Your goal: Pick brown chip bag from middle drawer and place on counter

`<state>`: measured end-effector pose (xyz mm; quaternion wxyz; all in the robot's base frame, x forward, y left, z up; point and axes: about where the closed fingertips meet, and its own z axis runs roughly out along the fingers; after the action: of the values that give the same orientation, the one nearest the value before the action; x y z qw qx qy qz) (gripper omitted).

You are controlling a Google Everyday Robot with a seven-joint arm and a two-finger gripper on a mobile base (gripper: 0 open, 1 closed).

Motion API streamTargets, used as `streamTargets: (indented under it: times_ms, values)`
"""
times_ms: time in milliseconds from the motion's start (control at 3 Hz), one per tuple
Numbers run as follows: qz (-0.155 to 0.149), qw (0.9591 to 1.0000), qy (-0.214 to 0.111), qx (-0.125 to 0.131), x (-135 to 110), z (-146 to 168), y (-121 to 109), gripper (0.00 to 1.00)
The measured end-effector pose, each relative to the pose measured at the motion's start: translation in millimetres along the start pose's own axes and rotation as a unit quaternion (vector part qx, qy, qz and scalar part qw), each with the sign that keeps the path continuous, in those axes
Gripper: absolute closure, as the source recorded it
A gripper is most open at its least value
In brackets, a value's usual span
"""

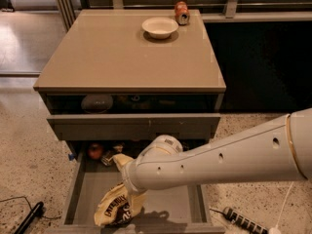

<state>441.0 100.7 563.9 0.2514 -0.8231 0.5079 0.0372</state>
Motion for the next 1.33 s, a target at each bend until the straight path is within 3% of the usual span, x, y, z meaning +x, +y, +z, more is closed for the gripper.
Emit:
streamTargets:
  times_ms: [333,667,1333]
  values:
    - [0.000,0.9999,-0.007,-0.014,-4.2,25.7,17.5,0.00]
    - [0.000,0.9999,-0.007,-0.014,-4.2,25.7,17.5,0.00]
    - [0.000,0.9999,-0.007,-0.014,-4.2,25.7,17.5,0.49]
